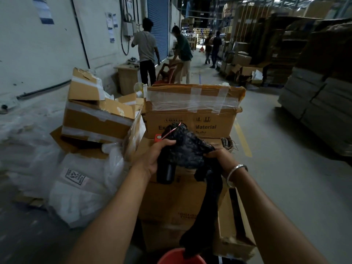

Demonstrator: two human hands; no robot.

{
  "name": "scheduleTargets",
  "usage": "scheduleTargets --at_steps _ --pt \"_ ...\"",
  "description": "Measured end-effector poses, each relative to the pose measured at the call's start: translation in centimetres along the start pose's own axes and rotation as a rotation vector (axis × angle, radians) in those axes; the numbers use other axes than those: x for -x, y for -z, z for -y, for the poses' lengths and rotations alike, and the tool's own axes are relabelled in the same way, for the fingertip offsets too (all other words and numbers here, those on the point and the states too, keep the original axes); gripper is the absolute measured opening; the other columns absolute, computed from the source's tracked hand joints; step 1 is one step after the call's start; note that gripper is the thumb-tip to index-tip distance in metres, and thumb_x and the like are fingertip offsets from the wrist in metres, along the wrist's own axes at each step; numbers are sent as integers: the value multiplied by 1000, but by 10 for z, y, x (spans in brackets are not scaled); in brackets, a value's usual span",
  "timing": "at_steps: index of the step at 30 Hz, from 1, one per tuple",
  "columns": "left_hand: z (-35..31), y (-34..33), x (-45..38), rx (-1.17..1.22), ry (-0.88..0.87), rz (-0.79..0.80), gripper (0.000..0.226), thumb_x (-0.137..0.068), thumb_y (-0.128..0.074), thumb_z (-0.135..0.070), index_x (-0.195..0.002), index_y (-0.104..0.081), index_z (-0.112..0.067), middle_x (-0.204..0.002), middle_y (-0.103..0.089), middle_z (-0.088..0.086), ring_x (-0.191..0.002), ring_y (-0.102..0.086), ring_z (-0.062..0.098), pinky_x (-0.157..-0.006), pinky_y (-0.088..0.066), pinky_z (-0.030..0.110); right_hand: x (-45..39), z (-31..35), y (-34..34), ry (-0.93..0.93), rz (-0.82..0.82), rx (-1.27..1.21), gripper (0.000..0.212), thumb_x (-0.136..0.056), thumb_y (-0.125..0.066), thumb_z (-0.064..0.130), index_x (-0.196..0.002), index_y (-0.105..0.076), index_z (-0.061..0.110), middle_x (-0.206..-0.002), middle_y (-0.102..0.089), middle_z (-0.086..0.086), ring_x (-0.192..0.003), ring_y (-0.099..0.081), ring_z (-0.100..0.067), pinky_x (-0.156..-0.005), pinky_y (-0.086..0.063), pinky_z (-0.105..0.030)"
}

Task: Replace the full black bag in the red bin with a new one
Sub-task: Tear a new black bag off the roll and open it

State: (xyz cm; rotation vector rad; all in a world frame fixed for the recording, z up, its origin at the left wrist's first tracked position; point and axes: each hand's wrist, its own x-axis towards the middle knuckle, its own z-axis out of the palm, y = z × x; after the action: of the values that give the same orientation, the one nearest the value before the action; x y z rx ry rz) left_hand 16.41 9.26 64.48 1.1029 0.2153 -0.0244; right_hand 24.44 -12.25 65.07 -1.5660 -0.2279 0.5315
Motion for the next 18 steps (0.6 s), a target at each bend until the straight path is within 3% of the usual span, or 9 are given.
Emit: scheduleTargets --at_steps 3,5,7,11,14,18 --pt "-6 -10 -4 -177 -4 63 42 -77 -78 -13 -118 -66 -12 -115 -69 19 -103 -67 37 -89 -53 48 -3 -3 -4 38 157 -38 34 -83 -70 29 -113 -67 11 -113 -70 -14 -104 -68 -32 -95 -52 -46" --pt "-7 -17 -7 -286 -6 65 45 -75 -80 -7 -118 -66 -11 -111 -71 17 -101 -69 34 -83 -56 43 -5 -2 -7 81 167 -2 45 -80 -74 38 -118 -66 15 -116 -70 -8 -105 -69 -24 -92 -55 -41" --pt "-7 -19 -8 -327 -5 13 42 -72 -82 -7 -111 -69 -12 -106 -74 14 -97 -71 32 -80 -57 40 -6 -1 -12 137 124 87 43 -79 -76 33 -117 -66 16 -113 -71 -4 -102 -70 -20 -89 -56 -35" --pt "-9 -16 -7 -347 36 1 48 -67 -86 -19 -111 -69 -11 -107 -74 12 -99 -70 31 -83 -55 41 -5 -5 -17 174 62 184 22 -78 -79 22 -98 -70 19 -96 -75 0 -91 -72 -18 -79 -59 -29" --pt "-11 -12 -7 -270 63 -14 41 -74 -81 -18 -111 -70 -8 -107 -73 14 -97 -70 33 -86 -55 42 -4 -10 -15 151 38 187 19 -79 -78 21 -96 -71 19 -94 -76 -1 -88 -73 -18 -78 -59 -31" --pt "-16 -8 -6 -256 107 -71 26 -77 -78 -21 -99 -74 -8 -90 -74 9 -79 -70 25 -72 -53 33 -1 -14 -11 154 10 99 11 -83 -73 14 -93 -71 12 -85 -76 -1 -78 -73 -15 -65 -57 -26"
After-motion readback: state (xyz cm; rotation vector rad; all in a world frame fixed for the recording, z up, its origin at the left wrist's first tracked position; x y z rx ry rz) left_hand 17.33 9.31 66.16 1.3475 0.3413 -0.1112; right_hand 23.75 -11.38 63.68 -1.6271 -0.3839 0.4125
